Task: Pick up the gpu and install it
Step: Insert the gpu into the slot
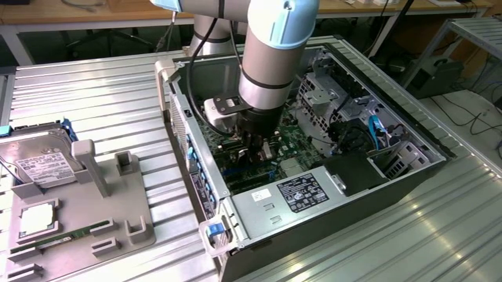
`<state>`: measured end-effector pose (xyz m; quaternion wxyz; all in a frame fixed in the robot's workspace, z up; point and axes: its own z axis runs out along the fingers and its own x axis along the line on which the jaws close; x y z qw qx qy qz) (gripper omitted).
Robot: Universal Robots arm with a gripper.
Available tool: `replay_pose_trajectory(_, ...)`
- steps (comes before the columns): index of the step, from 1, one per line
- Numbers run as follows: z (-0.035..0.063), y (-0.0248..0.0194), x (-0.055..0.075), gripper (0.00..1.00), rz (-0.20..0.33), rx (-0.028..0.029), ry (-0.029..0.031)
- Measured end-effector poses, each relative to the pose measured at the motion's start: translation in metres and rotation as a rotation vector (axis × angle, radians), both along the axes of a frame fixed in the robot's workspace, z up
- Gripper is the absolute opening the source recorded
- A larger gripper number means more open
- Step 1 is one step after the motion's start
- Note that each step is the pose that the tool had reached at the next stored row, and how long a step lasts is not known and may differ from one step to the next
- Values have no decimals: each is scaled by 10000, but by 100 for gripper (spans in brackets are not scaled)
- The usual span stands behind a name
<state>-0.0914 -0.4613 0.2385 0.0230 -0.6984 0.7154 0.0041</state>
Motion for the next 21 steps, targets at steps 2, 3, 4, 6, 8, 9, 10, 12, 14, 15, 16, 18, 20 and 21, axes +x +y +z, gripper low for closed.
replay_pose_trajectory(2, -2, 0, 0, 28, 0, -1, 1)
replay_pose_trajectory(3, -3, 0, 0, 28, 1, 0, 0)
replay_pose_trajectory(4, -4, 1, 0, 28, 1, 2, -1)
replay_pose_trajectory(6, -4, 0, 0, 28, 0, 3, -1)
replay_pose_trajectory(8, -5, 1, 0, 28, 0, 4, -2)
replay_pose_trajectory(9, -5, 1, -1, 28, 0, 4, -3)
replay_pose_trajectory(10, -4, 1, -3, 28, 0, 3, -4)
replay_pose_trajectory(12, -5, 1, -4, 28, 2, 4, -10)
replay_pose_trajectory(14, -5, 2, -5, 28, 0, 1, -15)
replay_pose_trajectory(15, -5, 2, -6, 28, 0, -1, -17)
replay_pose_trajectory(16, -5, 3, -6, 28, 1, -5, -19)
replay_pose_trajectory(18, -4, 6, -7, 28, 0, -12, -23)
replay_pose_trajectory(20, -4, 9, -7, 28, 1, -15, -30)
replay_pose_trajectory(21, -5, 11, -8, 28, 1, -17, -33)
